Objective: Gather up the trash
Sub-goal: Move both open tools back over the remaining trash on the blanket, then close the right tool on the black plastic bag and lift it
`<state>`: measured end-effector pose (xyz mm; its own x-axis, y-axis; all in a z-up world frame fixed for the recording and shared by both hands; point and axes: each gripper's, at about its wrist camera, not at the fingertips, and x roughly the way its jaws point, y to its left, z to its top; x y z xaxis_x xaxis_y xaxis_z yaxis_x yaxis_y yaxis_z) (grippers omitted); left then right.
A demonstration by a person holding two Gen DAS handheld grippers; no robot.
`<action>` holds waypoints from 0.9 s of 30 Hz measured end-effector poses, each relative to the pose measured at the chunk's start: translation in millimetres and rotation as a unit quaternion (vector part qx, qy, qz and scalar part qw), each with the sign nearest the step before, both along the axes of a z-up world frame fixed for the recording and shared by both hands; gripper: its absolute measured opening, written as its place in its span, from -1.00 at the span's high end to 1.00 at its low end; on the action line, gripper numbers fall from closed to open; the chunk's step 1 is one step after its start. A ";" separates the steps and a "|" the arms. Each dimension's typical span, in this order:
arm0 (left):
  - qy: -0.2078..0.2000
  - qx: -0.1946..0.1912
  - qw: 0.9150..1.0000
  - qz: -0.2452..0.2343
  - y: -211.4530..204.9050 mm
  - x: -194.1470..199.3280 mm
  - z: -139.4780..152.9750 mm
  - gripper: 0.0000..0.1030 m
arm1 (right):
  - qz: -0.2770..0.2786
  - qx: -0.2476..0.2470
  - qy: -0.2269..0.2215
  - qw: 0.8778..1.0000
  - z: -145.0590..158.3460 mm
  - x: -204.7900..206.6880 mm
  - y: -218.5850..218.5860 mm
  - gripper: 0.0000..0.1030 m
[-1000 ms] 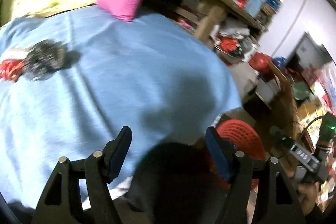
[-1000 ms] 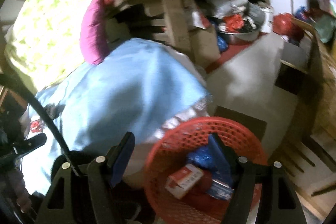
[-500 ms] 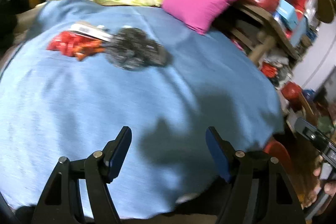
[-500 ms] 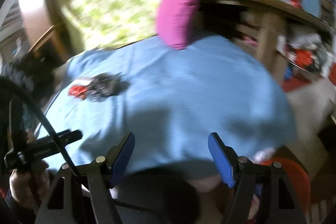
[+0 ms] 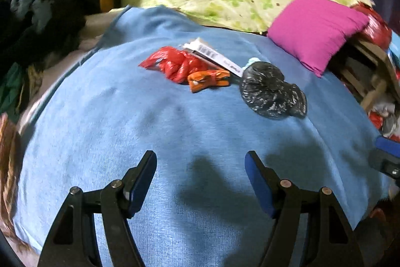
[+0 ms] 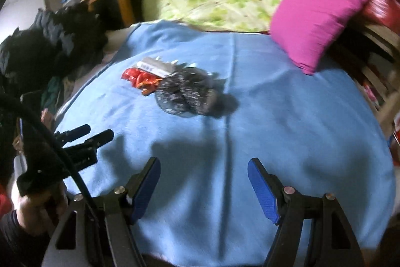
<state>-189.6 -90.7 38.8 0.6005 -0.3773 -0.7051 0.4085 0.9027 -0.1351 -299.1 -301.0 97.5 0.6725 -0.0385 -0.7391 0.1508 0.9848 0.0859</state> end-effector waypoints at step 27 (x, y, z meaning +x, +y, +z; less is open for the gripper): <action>0.063 -0.028 0.997 0.018 4.1 16.1 -18.4 -0.42 | 0.047 -0.070 0.062 0.994 -57.7 186.7 5.5 -0.47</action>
<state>-173.6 -86.6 20.4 0.5226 -0.3974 -0.7543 0.3519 0.9064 -0.2337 -112.4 -295.4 39.8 0.5820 -0.0889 -0.8083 0.0587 0.9960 -0.0673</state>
